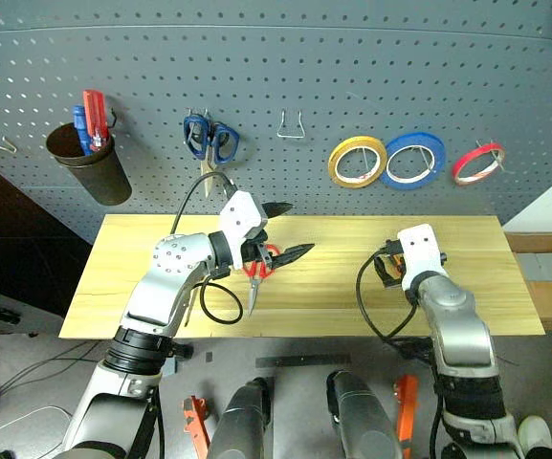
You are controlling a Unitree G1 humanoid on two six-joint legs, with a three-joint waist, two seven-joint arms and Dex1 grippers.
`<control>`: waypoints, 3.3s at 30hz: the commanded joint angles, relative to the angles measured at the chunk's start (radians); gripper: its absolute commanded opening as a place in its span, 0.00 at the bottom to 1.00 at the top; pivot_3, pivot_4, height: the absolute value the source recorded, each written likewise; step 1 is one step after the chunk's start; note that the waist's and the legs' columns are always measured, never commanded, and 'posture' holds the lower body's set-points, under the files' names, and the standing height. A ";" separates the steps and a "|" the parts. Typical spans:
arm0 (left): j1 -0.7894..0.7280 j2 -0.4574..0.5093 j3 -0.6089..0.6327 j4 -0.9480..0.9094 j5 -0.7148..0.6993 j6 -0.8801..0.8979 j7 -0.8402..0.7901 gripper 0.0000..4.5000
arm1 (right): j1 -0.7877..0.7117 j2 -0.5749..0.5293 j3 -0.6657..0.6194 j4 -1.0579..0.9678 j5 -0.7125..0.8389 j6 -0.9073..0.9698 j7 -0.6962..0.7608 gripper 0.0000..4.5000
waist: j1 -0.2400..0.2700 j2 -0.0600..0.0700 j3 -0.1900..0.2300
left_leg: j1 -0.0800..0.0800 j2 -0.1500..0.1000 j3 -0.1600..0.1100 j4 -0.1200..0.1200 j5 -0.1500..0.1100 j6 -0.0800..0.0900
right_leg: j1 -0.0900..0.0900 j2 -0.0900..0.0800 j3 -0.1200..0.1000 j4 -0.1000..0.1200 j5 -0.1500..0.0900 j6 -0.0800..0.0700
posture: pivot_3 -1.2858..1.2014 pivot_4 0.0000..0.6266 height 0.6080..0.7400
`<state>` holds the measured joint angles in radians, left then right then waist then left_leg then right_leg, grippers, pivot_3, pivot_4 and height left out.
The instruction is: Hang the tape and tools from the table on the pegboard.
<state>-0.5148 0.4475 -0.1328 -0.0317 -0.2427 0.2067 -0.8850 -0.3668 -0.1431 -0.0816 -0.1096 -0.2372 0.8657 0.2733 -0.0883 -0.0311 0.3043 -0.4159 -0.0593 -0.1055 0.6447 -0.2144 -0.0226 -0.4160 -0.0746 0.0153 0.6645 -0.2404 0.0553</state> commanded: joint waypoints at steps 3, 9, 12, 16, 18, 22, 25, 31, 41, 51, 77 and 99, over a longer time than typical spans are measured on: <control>0.025 0.004 -0.009 -0.052 0.004 -0.013 -0.002 0.96 | -0.157 -0.047 -0.070 0.327 0.079 -0.024 -0.040 0.99 | 0.000 0.000 0.000 | 0.000 0.000 0.001 0.000 0.000 0.000 | -0.001 0.000 0.001 0.001 0.000 0.000 | 0.46 0.42 1.00; 0.044 0.007 -0.013 -0.074 0.006 -0.005 0.005 0.96 | -0.256 -0.094 -0.070 0.569 0.122 -0.107 -0.067 0.99 | 0.000 0.000 0.000 | -0.002 0.000 0.003 -0.001 0.000 0.000 | -0.004 0.000 0.002 0.002 0.001 0.000 | 0.47 0.42 1.00; 0.050 0.009 -0.012 -0.079 0.006 -0.001 0.007 0.96 | -0.304 -0.111 -0.073 0.684 0.146 -0.142 -0.068 0.99 | -0.001 0.000 0.000 | -0.002 0.000 0.004 -0.001 0.000 0.000 | -0.004 0.000 0.003 0.002 0.001 0.000 | 0.47 0.41 1.00; 0.054 0.009 -0.010 -0.083 0.006 0.002 0.010 0.96 | -0.372 -0.132 -0.085 0.844 0.179 -0.175 -0.076 0.99 | 0.000 0.000 0.000 | -0.002 0.000 0.005 -0.001 0.000 0.000 | -0.004 0.000 0.003 0.002 0.001 0.000 | 0.47 0.41 1.00; 0.055 0.009 -0.010 -0.082 0.007 0.001 0.010 0.96 | -0.407 -0.142 -0.093 0.920 0.195 -0.182 -0.077 0.99 | 0.000 0.000 0.000 | -0.002 0.001 0.005 0.000 0.000 0.000 | -0.004 0.001 0.003 0.002 0.001 0.000 | 0.47 0.40 1.00; 0.059 0.012 -0.008 -0.083 0.007 0.000 0.011 0.96 | -0.451 -0.158 -0.099 1.018 0.215 -0.190 -0.080 0.99 | 0.000 -0.001 -0.001 | -0.002 0.001 0.007 0.000 0.000 0.000 | -0.003 0.001 0.003 0.002 0.002 0.000 | 0.47 0.40 1.00; 0.066 0.016 -0.003 -0.084 0.007 -0.001 0.014 0.96 | -0.468 -0.170 -0.089 1.067 0.218 -0.205 -0.084 0.86 | 0.000 -0.001 -0.003 | -0.002 0.001 0.008 0.000 0.000 0.000 | -0.003 0.001 0.003 0.002 0.003 0.000 | 0.47 0.39 1.00; 0.089 0.010 0.034 -0.095 -0.024 0.023 0.044 0.96 | -0.459 -0.156 -0.071 1.040 0.224 -0.241 -0.100 0.59 | 0.001 -0.002 -0.005 | -0.002 0.002 0.008 0.001 0.000 0.000 | -0.003 0.001 0.003 0.001 0.005 0.001 | 0.47 0.39 1.00; 0.194 0.041 0.193 -0.172 -0.084 0.025 0.115 0.96 | -0.133 -0.039 0.052 0.001 0.272 0.080 -0.100 0.59 | -0.002 -0.001 -0.004 | -0.008 0.003 0.005 -0.001 0.000 0.000 | -0.011 0.002 0.004 0.001 0.005 0.001 | 0.47 0.40 1.00; 0.241 0.051 0.356 -0.207 -0.155 0.008 0.190 0.96 | -0.261 0.216 0.254 -0.408 0.266 0.180 -0.213 0.59 | 0.005 0.000 -0.007 | -0.008 0.002 0.000 0.000 0.003 -0.003 | -0.010 0.002 0.002 -0.001 0.006 0.000 | 0.48 0.36 1.00; 0.150 -0.013 0.284 -0.271 -0.184 0.035 0.292 0.96 | -0.904 0.200 0.089 0.584 0.264 -0.716 -0.238 0.59 | 0.043 -0.005 -0.026 | -0.008 0.003 0.000 -0.005 0.006 -0.007 | -0.013 0.004 0.000 0.001 0.009 -0.004 | 0.53 0.28 1.00; 0.086 -0.045 0.240 -0.182 -0.165 -0.008 0.279 0.96 | -0.694 0.150 0.143 0.679 0.150 -0.818 -0.261 0.59 | 0.056 -0.005 -0.026 | -0.008 0.003 0.000 -0.005 0.010 -0.010 | -0.013 0.005 0.000 0.003 0.011 -0.006 | 0.52 0.29 1.00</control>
<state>-0.4141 0.4051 0.1111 -0.1959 -0.4133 0.2215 -0.6024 -1.0634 0.0206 0.0697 0.5931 -0.0806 0.0309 0.0257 -0.0321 -0.0362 0.2781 -0.4244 -0.0564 -0.1054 0.6396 -0.2039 -0.0331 -0.4290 -0.0698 0.0148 0.6672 -0.2299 0.0490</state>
